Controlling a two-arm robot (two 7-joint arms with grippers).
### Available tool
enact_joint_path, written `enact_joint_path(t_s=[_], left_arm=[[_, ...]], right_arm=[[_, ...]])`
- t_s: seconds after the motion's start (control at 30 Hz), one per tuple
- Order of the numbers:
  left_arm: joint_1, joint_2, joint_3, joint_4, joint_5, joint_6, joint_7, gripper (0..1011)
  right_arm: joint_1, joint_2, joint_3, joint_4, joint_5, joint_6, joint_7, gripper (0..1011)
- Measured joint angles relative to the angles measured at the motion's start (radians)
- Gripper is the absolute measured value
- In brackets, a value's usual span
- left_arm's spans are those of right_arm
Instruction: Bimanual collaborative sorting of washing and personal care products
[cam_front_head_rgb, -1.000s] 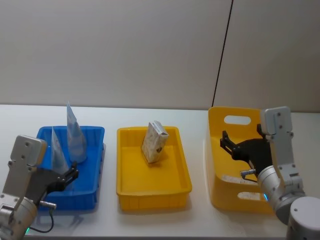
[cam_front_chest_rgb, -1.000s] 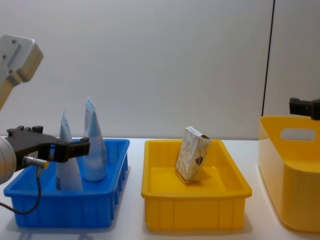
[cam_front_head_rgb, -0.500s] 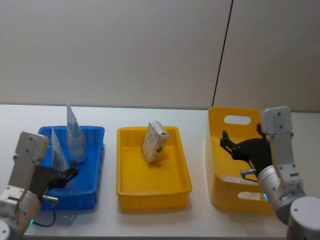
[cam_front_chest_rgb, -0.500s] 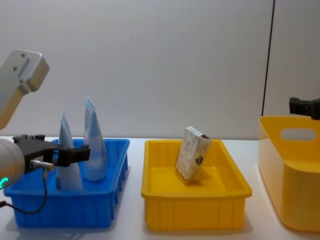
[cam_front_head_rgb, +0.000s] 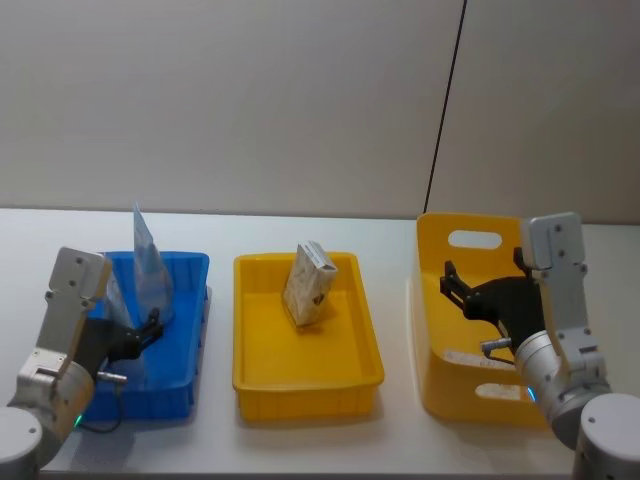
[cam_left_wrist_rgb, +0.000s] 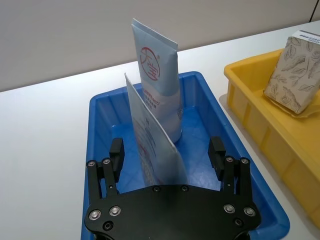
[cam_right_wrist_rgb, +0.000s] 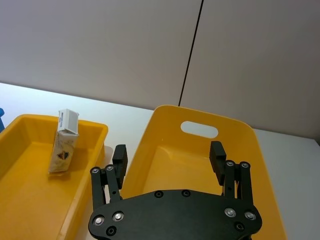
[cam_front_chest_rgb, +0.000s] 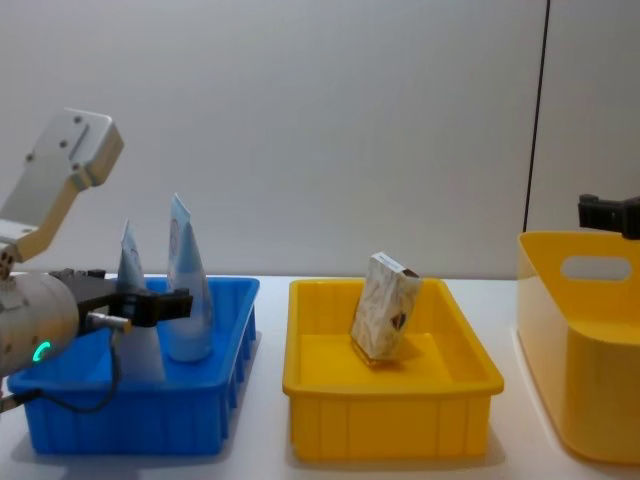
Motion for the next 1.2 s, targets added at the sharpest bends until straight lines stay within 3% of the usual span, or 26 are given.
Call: enact_joint_path(t_s=[0.13,0.3,0.67,0.9,1.2], left_arm=[[-0.021,-0.011,0.004,0.033,0.007,-0.004,-0.003,999],[-0.047,-0.026,0.007,0.071,0.015,-0.006,-0.006,905],[-0.073,-0.047,0.006,0.116,0.029,-0.002,-0.002,588],[-0.078,-0.052,0.003,0.124,0.037,-0.001,-0.002,336],[-0.078,-0.052,0.001,0.117,0.05,-0.015,-0.006,264]], right_arm=[[0.0,0.0,0.0,0.0,0.0,0.0,0.0,1004],[0.0,0.0,0.0,0.0,0.0,0.0,0.0,1004],[0.0,0.0,0.0,0.0,0.0,0.0,0.0,1004],[0.0,0.0,0.0,0.0,0.0,0.0,0.0,1004],[0.0,0.0,0.0,0.0,0.0,0.0,0.0,1003]])
